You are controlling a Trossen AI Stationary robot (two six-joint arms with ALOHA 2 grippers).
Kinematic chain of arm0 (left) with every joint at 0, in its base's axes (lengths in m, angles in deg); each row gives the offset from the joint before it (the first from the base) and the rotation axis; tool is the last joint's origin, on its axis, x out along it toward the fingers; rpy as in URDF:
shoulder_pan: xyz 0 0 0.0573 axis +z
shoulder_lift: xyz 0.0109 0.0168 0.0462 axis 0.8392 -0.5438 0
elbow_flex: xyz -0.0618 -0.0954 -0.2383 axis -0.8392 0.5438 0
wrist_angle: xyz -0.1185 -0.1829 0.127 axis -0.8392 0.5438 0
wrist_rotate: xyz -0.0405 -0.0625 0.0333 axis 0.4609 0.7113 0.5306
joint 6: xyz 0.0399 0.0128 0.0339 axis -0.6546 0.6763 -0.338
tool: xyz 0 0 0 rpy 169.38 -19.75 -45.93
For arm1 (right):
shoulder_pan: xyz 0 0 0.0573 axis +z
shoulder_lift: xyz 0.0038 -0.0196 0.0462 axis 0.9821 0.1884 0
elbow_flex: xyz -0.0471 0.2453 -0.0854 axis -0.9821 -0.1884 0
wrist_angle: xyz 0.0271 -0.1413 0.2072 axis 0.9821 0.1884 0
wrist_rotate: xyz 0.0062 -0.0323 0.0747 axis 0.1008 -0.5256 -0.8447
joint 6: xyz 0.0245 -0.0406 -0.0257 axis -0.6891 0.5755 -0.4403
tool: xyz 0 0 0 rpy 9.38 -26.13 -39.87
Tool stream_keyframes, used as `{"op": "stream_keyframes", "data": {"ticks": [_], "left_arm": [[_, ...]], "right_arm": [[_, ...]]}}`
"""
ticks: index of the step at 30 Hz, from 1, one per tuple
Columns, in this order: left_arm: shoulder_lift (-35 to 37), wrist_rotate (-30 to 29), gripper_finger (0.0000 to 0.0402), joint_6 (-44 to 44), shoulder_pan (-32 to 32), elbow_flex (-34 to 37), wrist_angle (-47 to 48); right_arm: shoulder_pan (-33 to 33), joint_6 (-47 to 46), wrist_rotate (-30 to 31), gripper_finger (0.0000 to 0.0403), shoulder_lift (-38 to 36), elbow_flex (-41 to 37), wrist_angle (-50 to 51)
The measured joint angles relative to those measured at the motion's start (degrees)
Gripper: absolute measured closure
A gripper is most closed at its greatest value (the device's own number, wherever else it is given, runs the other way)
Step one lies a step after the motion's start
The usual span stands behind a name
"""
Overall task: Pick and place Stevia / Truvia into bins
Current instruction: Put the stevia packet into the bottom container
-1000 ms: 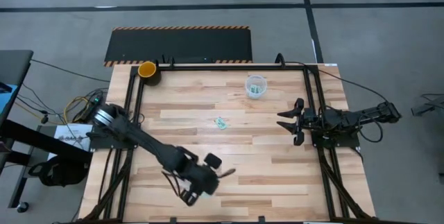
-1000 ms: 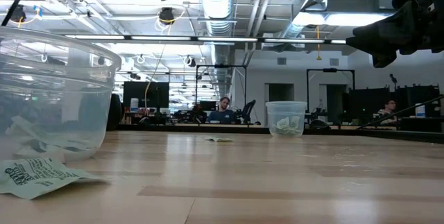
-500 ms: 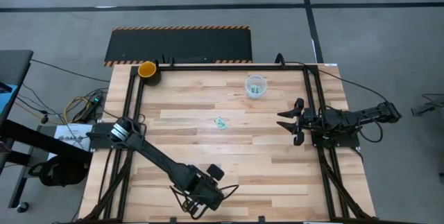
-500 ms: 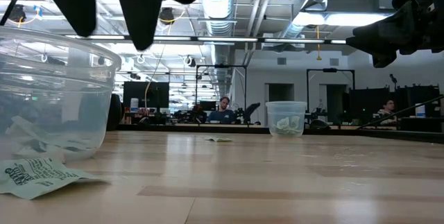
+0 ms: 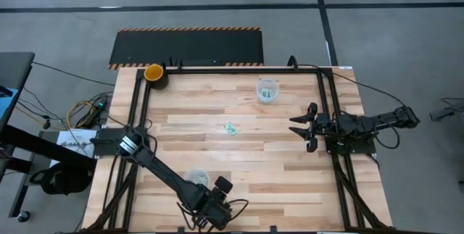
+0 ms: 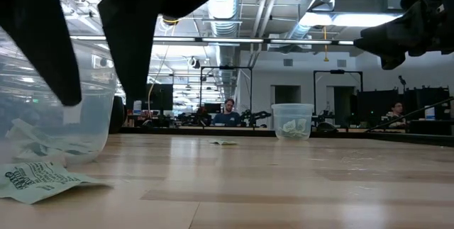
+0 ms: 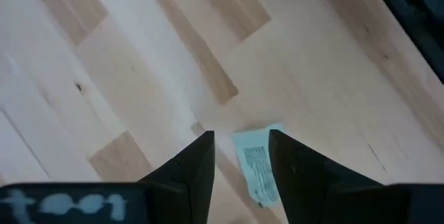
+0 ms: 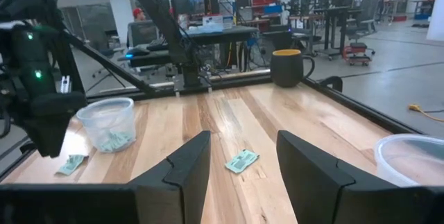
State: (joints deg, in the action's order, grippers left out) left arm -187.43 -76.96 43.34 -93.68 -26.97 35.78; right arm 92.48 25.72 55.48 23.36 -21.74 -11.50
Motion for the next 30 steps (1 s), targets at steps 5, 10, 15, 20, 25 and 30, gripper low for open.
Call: {"op": "stream_keyframes", "data": {"ticks": [5, 10, 15, 20, 25, 30], "left_arm": [[-0.1, -0.33, 0.0274, 3.58, -0.5, -0.04, 0.59], [-0.1, 0.05, 0.027, 7.3, -0.68, 0.07, 3.1], [-0.1, 0.22, 0.024, 9.03, -0.68, 0.24, 4.83], [-0.08, 0.78, 0.0203, 8.79, -0.68, 0.24, 4.84], [-2.51, 3.91, 0.0185, 9.22, -0.7, -0.06, 4.47], [-3.19, 4.02, 0.0185, 9.18, -0.75, -0.5, 4.24]], "right_arm": [[0.02, 0.0, -0.01, 0.0243, 0.32, 0.0, -0.01], [0.01, -0.01, 0.01, 0.0243, 0.35, 0.0, -0.01], [0.0, 0.0, 0.01, 0.0243, 0.39, 0.0, 0.01], [0.02, -0.01, 0.01, 0.0243, 0.39, 0.0, 0.01], [0.01, -0.01, 0.0, 0.0243, 0.39, 0.0, 0.06], [0.01, 0.0, 0.0, 0.0243, 0.49, 0.0, 0.01]]}}
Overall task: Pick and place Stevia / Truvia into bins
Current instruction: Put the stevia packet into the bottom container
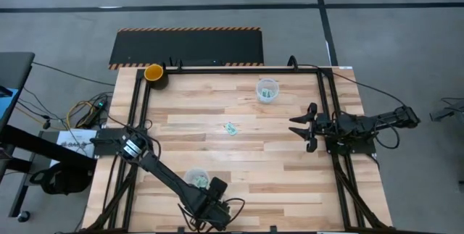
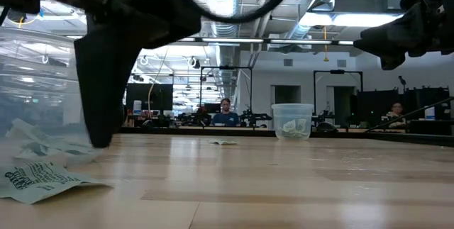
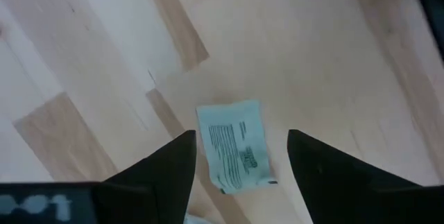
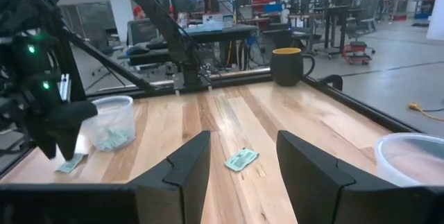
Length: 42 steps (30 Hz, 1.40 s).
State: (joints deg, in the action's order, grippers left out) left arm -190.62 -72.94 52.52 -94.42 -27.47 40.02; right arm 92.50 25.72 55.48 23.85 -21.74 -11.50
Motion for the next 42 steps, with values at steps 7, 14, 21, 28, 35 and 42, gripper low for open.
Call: {"op": "stream_keyframes", "data": {"ticks": [7, 14, 21, 28, 35, 42], "left_arm": [[-0.53, 1.42, 0.0186, 0.01, 0.0, 0.11, 0.64], [-0.59, 1.7, 0.0186, 0.05, 0.05, 0.9, -0.52], [-0.59, 2.22, 0.0186, 0.14, 0.83, 0.9, 0.81], [-0.73, 3.18, 0.0186, -0.19, 1.79, 0.9, 0.78], [-2.2, 6.97, 0.0186, -0.56, 2.38, 0.68, 0.04], [-2.31, 7.1, 0.0192, -0.66, 2.45, 0.72, 0.05]], "right_arm": [[-0.01, 0.0, -0.01, 0.0243, 0.4, 0.0, 0.12], [-0.01, 0.0, -0.01, 0.0243, 0.3, 0.0, 0.14], [-0.01, 0.0, -0.01, 0.0243, 0.3, 0.0, 0.16], [-0.01, -0.01, -0.01, 0.0243, 0.3, 0.0, 0.18], [0.01, -0.01, -0.01, 0.0243, 0.21, 0.0, 0.08], [-0.01, -0.01, 0.01, 0.0243, 0.23, 0.0, 0.01]]}}
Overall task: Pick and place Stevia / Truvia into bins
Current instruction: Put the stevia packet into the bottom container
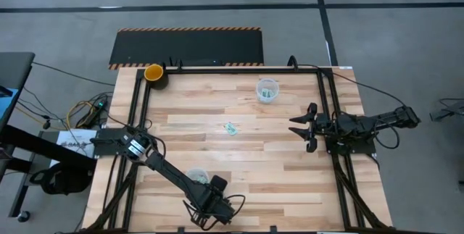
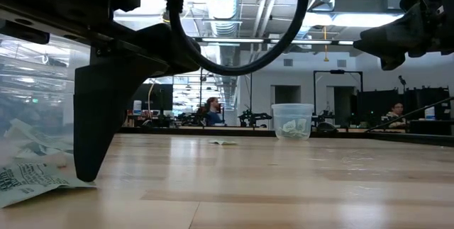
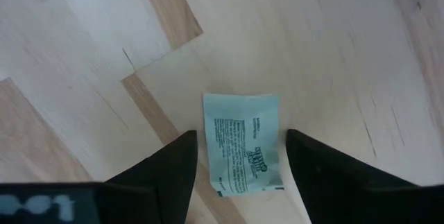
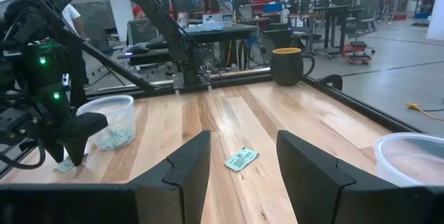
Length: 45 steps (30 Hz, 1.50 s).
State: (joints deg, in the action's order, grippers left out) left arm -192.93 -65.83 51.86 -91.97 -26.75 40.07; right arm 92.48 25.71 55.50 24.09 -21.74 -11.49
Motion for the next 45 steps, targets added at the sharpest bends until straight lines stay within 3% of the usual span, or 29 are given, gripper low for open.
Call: {"op": "stream_keyframes", "data": {"ticks": [19, 29, 34, 45], "left_arm": [[-0.25, 0.57, 0.0324, -1.26, 0.04, -0.45, -0.25], [-0.74, -0.66, 0.0367, -1.5, -1.58, -8.39, 4.7], [-0.66, -3.38, 0.0382, -0.01, -1.77, -13.48, 9.26], [-0.48, -11.31, 0.0391, 5.9, -1.84, -25.58, 31.96]], "right_arm": [[0.01, 0.0, 0.0, 0.0243, 0.0, 0.0, -0.09], [0.02, -0.01, 0.0, 0.0243, 0.0, 0.0, -0.11], [0.01, -0.02, 0.0, 0.0243, 0.02, 0.0, -0.07], [0.01, 0.01, 0.0, 0.0243, 0.02, 0.0, -0.02]]}}
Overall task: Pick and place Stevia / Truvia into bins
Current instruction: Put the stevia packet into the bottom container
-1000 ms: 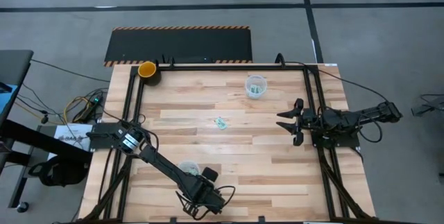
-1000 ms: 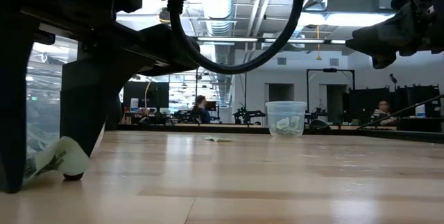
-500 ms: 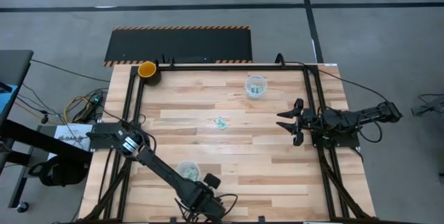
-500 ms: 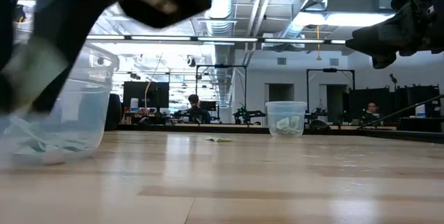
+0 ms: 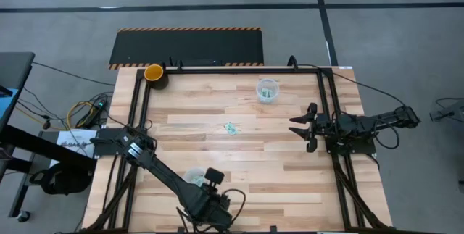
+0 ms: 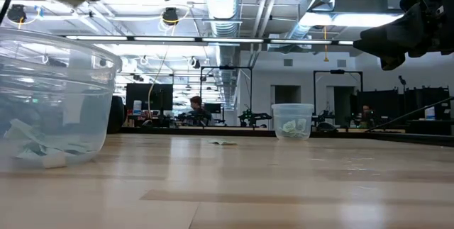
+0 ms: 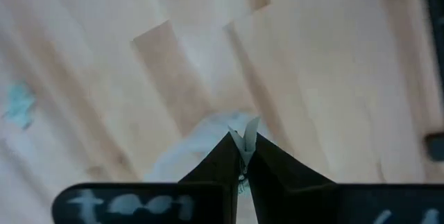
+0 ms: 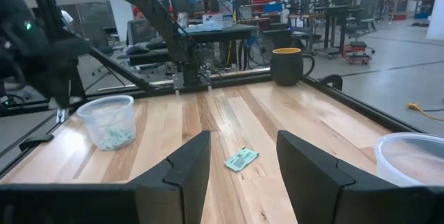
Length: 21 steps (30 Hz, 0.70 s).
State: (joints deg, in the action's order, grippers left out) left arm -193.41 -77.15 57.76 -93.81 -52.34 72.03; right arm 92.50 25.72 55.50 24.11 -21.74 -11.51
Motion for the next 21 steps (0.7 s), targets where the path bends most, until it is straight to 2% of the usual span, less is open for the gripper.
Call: {"op": "stream_keyframes", "data": {"ticks": [3, 9, 21], "left_arm": [[0.12, -2.05, 0.0391, 1.5, 0.02, -2.74, 4.28], [1.06, -2.13, 0.0385, 2.97, 0.22, -3.05, 4.04], [1.49, -3.19, 0.0298, 3.54, 1.53, 4.59, 4.02]], "right_arm": [[0.0, -0.02, 0.0, 0.0243, -0.01, 0.0, 0.0], [0.0, 0.0, -0.01, 0.0243, 0.0, 0.0, 0.04], [-0.01, -0.01, -0.02, 0.0243, 0.0, 0.0, 0.15]]}}
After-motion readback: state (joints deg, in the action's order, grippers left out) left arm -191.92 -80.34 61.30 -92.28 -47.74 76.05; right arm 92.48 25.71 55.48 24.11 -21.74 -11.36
